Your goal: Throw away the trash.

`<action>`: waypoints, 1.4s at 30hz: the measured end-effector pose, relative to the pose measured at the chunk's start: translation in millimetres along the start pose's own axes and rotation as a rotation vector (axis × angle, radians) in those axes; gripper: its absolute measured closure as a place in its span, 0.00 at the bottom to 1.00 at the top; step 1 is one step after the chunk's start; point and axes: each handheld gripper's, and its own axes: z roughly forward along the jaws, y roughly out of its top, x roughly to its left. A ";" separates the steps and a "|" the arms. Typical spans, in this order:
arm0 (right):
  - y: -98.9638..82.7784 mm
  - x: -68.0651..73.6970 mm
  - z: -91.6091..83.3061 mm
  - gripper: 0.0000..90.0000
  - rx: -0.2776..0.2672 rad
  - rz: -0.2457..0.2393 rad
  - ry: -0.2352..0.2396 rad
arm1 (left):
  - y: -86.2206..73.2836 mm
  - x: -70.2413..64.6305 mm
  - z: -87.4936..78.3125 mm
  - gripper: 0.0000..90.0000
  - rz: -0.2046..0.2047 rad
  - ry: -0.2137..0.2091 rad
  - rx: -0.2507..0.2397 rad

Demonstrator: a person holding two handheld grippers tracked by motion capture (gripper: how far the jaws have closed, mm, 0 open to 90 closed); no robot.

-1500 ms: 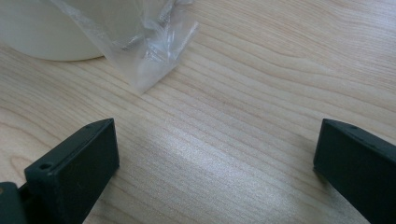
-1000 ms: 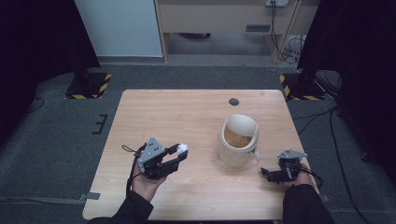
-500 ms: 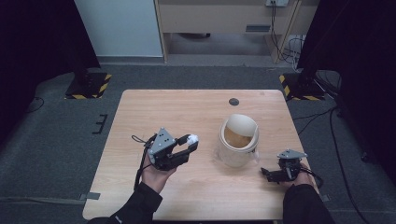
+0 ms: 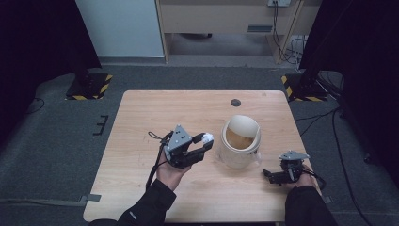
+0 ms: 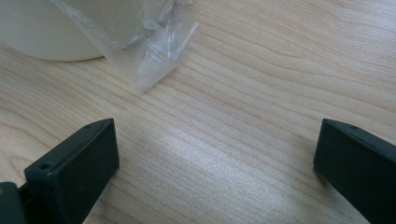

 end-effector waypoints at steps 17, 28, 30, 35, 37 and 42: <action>0.0 0.0 0.0 0.00 0.000 0.000 0.000 | 2.6 -8.3 31.1 0.65 -0.005 -0.030 0.008; 0.0 0.0 0.0 0.00 0.000 0.000 0.001 | -1.6 -13.5 52.7 0.65 -0.012 -0.045 0.026; 0.0 0.1 -0.1 0.00 0.001 0.001 0.001 | -2.7 -14.4 57.2 0.65 -0.014 -0.045 0.030; 0.0 0.0 0.0 0.00 0.000 0.001 0.001 | -4.8 -16.1 66.9 0.65 -0.013 -0.042 0.039; 0.0 0.1 -0.1 0.00 0.001 0.001 0.002 | -5.1 -16.4 69.5 0.65 -0.010 -0.042 0.044; 0.1 0.1 0.0 0.00 0.001 0.001 0.001 | -6.2 -17.2 75.2 0.65 -0.009 -0.043 0.052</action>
